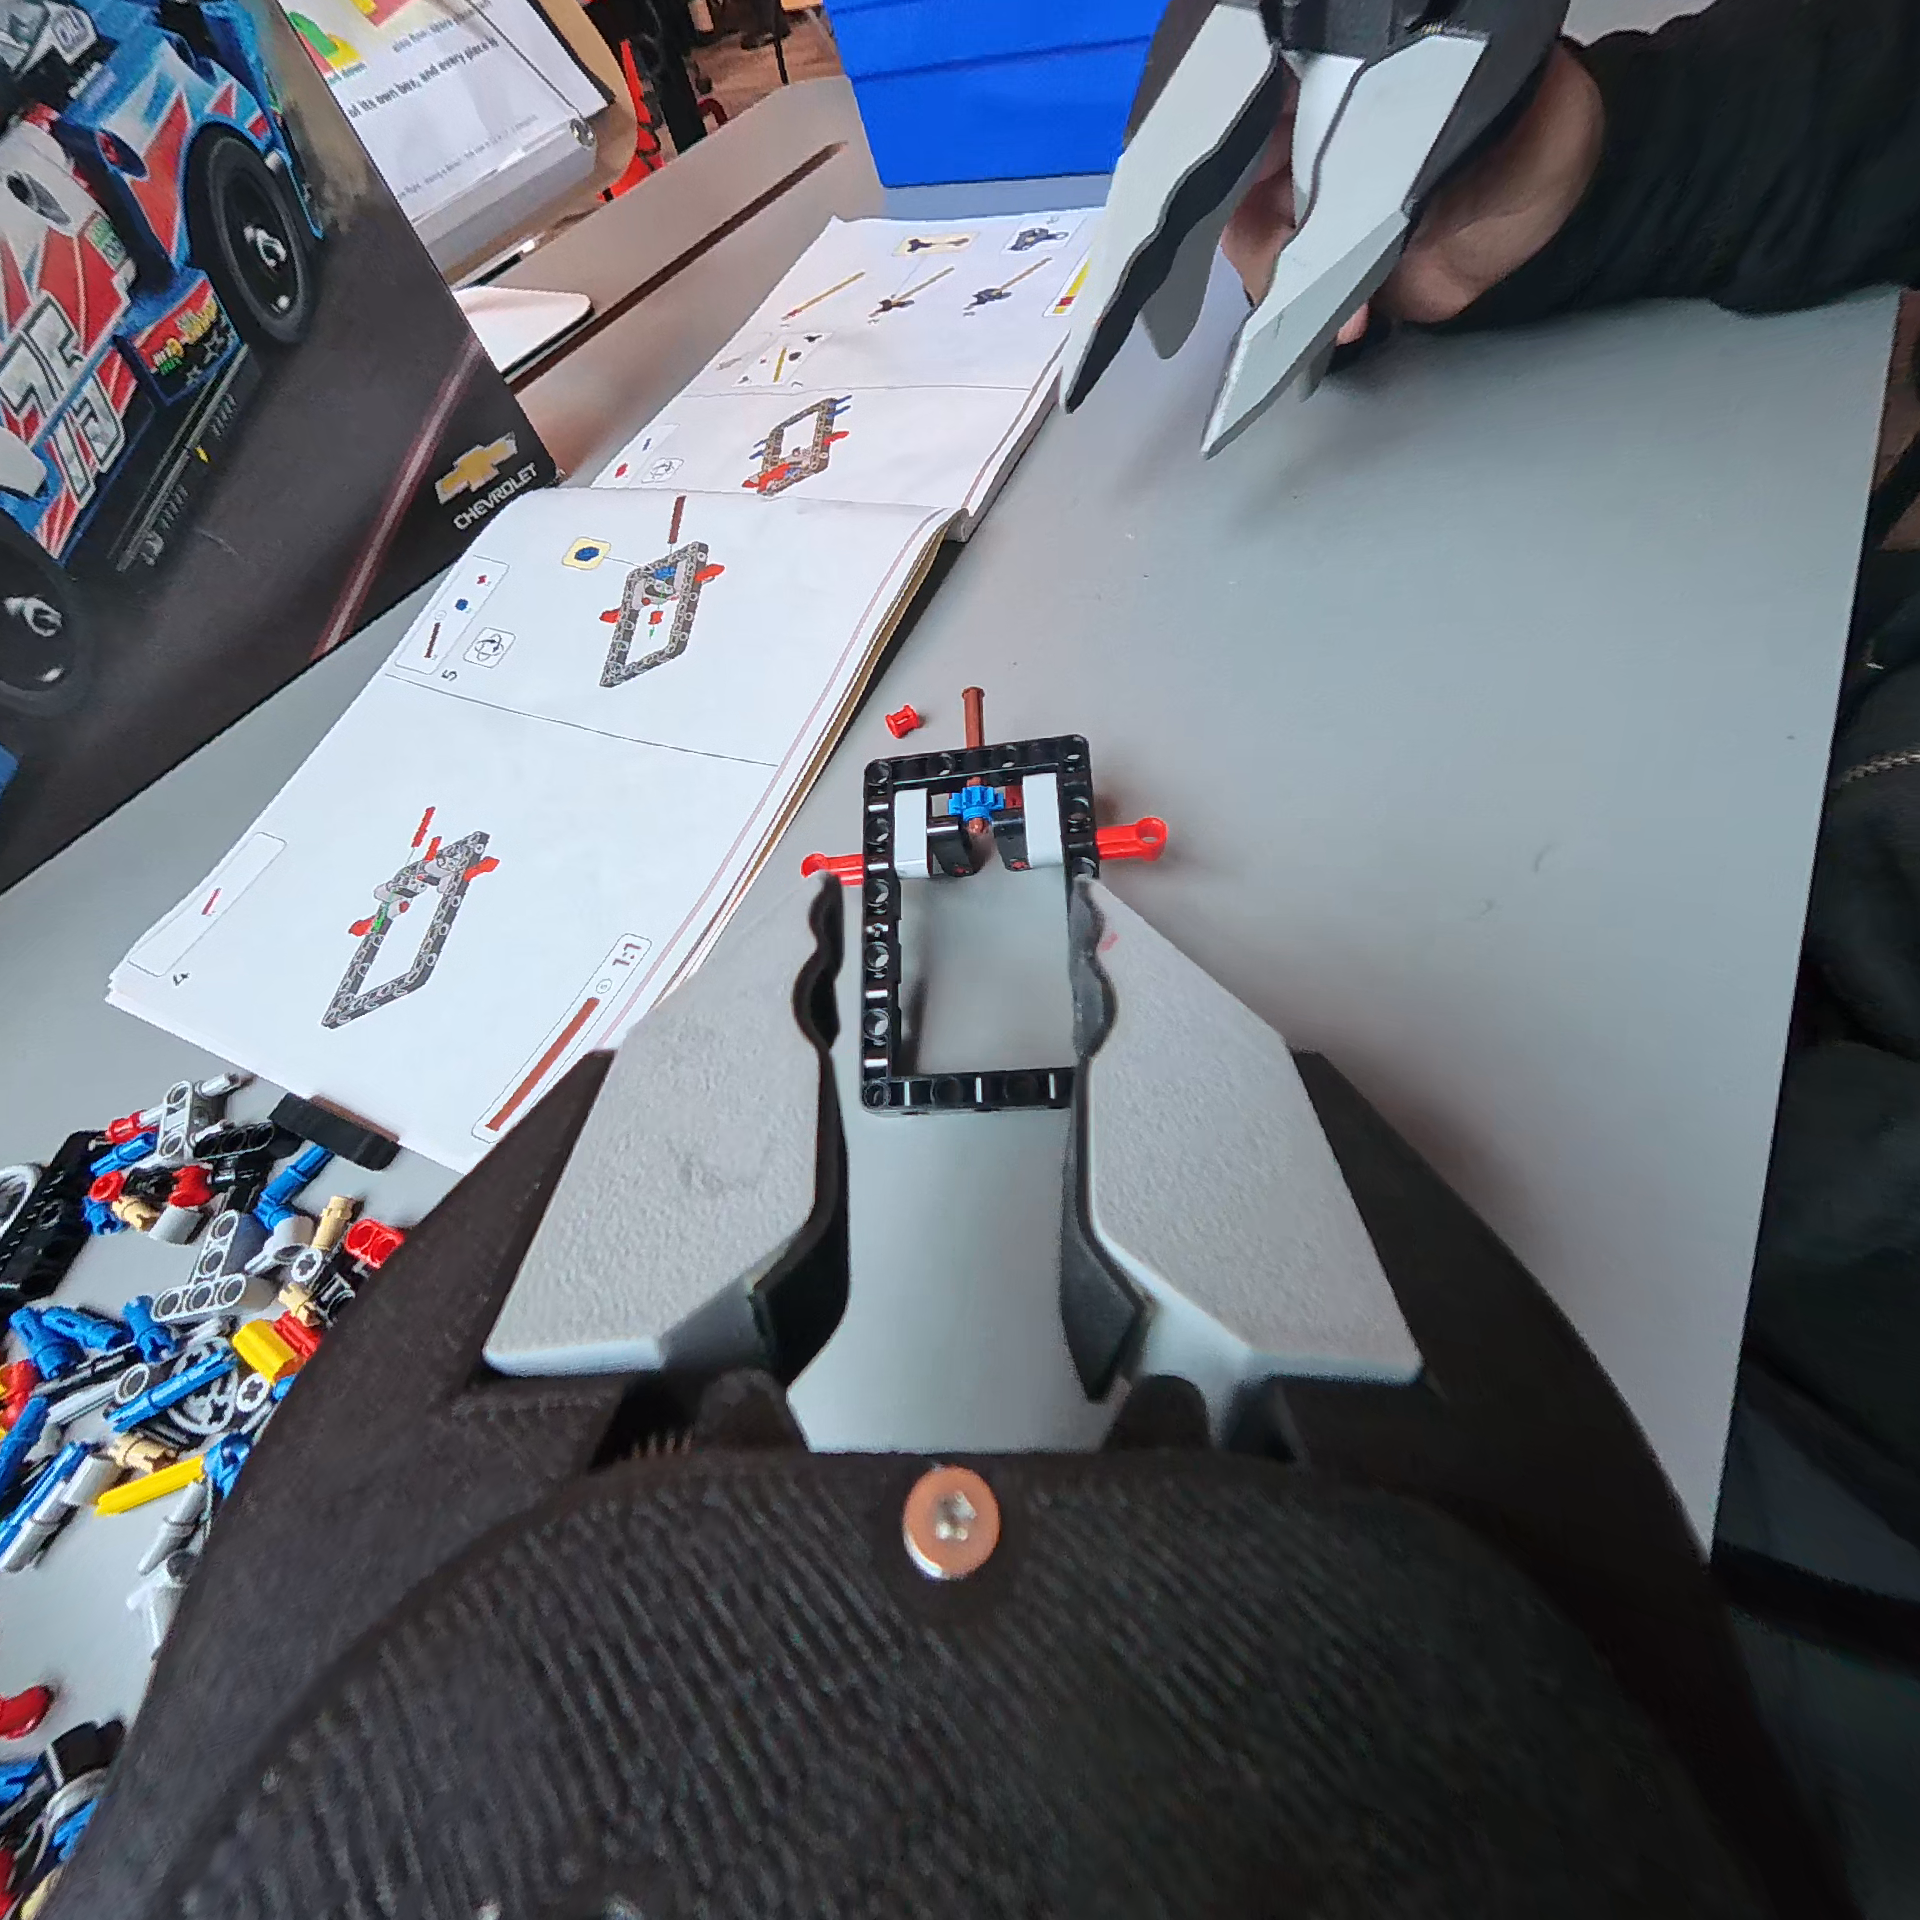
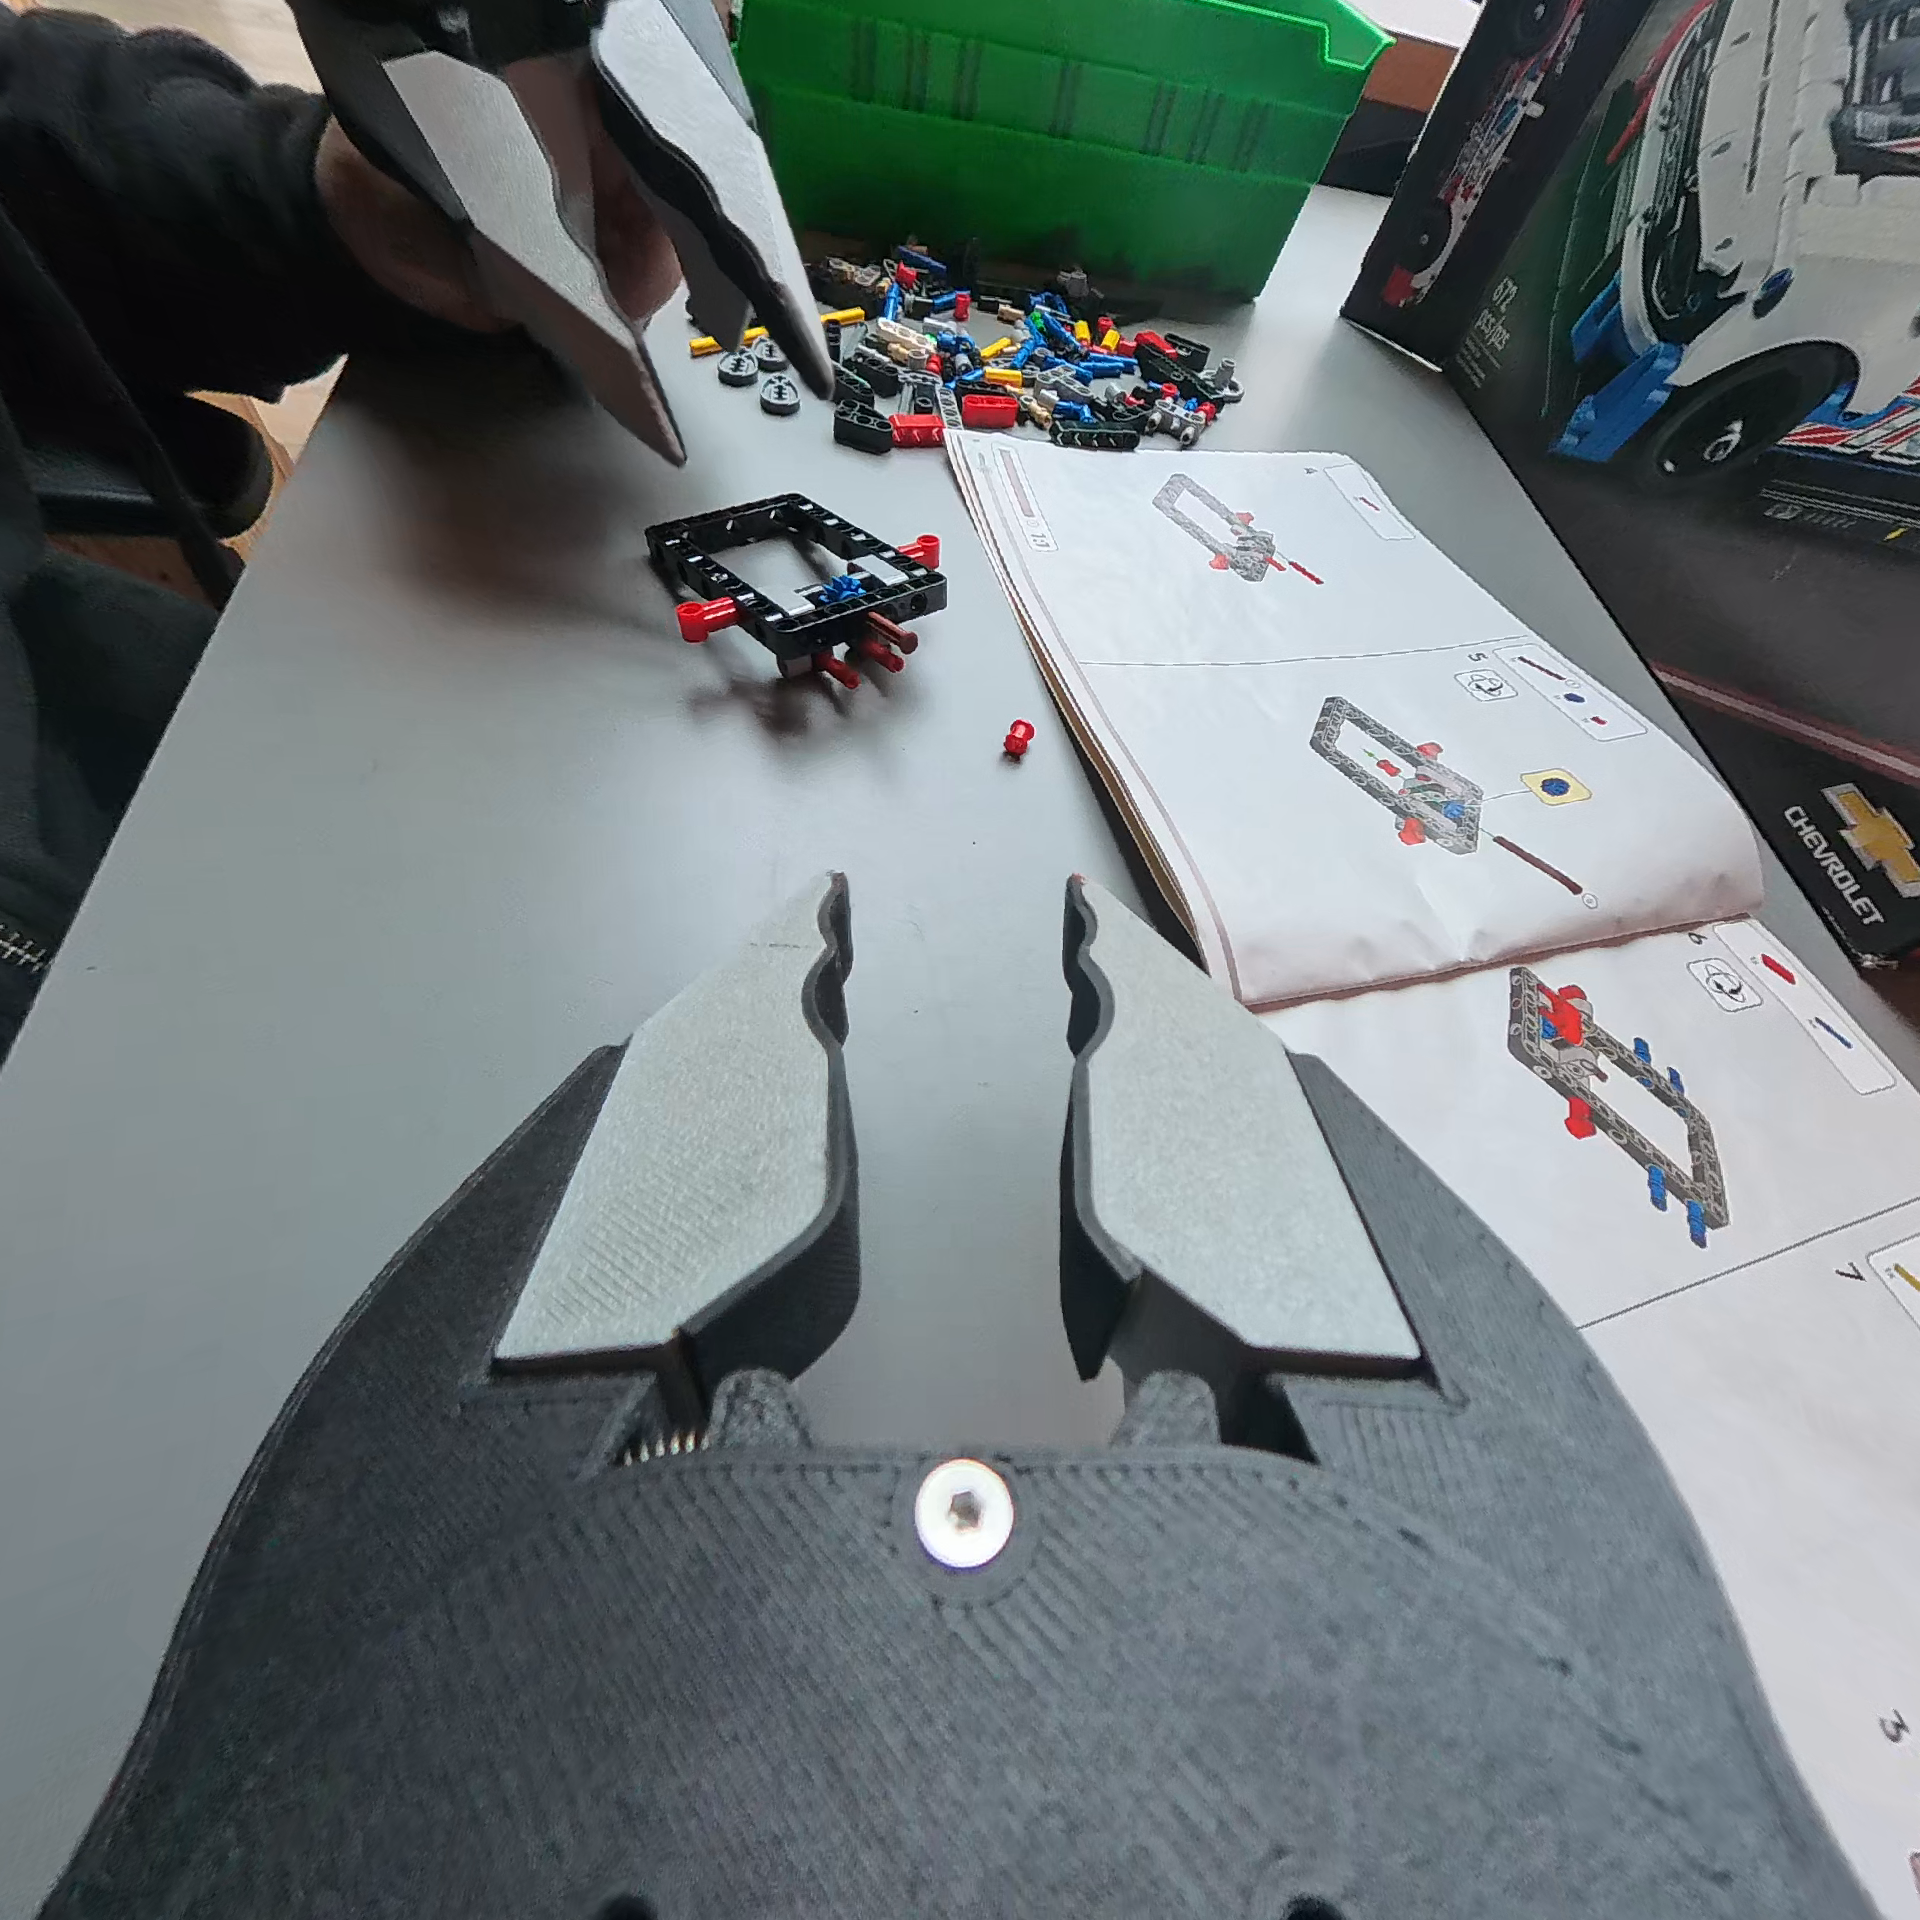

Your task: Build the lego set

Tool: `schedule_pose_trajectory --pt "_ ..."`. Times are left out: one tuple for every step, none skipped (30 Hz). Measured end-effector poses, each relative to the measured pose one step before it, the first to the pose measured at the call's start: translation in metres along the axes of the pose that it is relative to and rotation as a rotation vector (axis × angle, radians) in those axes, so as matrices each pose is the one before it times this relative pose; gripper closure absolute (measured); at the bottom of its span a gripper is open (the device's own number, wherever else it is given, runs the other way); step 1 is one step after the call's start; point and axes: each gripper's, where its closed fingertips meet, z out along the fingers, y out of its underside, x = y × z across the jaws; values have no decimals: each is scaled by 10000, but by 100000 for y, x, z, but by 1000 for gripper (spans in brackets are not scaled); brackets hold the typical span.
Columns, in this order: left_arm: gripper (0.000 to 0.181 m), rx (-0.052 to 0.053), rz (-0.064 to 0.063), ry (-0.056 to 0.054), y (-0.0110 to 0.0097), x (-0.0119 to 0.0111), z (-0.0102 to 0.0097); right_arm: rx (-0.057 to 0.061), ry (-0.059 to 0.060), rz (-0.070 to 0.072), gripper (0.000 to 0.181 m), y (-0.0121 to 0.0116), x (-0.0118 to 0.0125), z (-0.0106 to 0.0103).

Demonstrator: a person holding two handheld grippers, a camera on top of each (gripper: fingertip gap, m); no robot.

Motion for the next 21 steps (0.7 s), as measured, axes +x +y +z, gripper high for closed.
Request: schedule_pose_trajectory --pt "138 -34 -53 14 39 -40 36 28 8 16 143 -49 -38 -22" --pt "138 -10 -45 -12 20 -54 12 34 10 15 143 -52 -31 -30" --pt "138 -10 -13 -17 10 -43 14 32 39 32 143 -52 16 -43" --pt "138 -15 34 -19 20 21 7 14 119 73 143 -16 166 -55" --pt "139 0 73 -35 -3 31 -4 17 156 119 143 -7 288 -70" --pt "139 4 89 -37 -13 39 -6 47 144 154 143 -27 362 -111" --pt "141 -9 78 -42 6 34 6 -15 343 181 143 101 819 -193" --pt "140 -13 59 -38 17 10 10 -174 655 186 145 339 1488 -251" --pt "140 -1 37 -32 -4 -8 0 -278 714 232 147 419 1805 -269" --pt "140 9 7 -9 -10 -2 -9 -208 443 239 150 206 1573 -196" --pt "140 14 -31 14 -16 -17 -13 -163 343 104 152 13 1503 -26" --pt "141 29 -50 22 -30 -28 -25 -339 457 -99 155 164 1744 282" --pt "141 31 -58 24 -26 -26 -35 -562 468 -184 159 518 1799 647" --pt "141 27 -46 12 -24 -40 -36 -616 135 -194 171 668 1272 927" --pt "141 25 -16 -19 -24 -34 -20 -637 -52 -193 181 758 929 1026" --pt "141 11 12 -36 -18 -41 -20 -760 239 -138 181 942 1279 957" --pt "141 -5 27 -25 15 3 -1 -579 390 -177 181 722 1288 730" --pt "141 -5 34 -28 3 2 -3 -330 281 -235 181 491 885 447" --pt "141 -4 31 -32 4 -12 -4 -278 141 -91 181 479 458 161" --pt "141 -1 21 -17 3 7 -4 -254 -140 55 181 479 -232 5" --pt "142 5 16 -17 1 -7 -5 -125 -240 75 181 330 -637 -124"
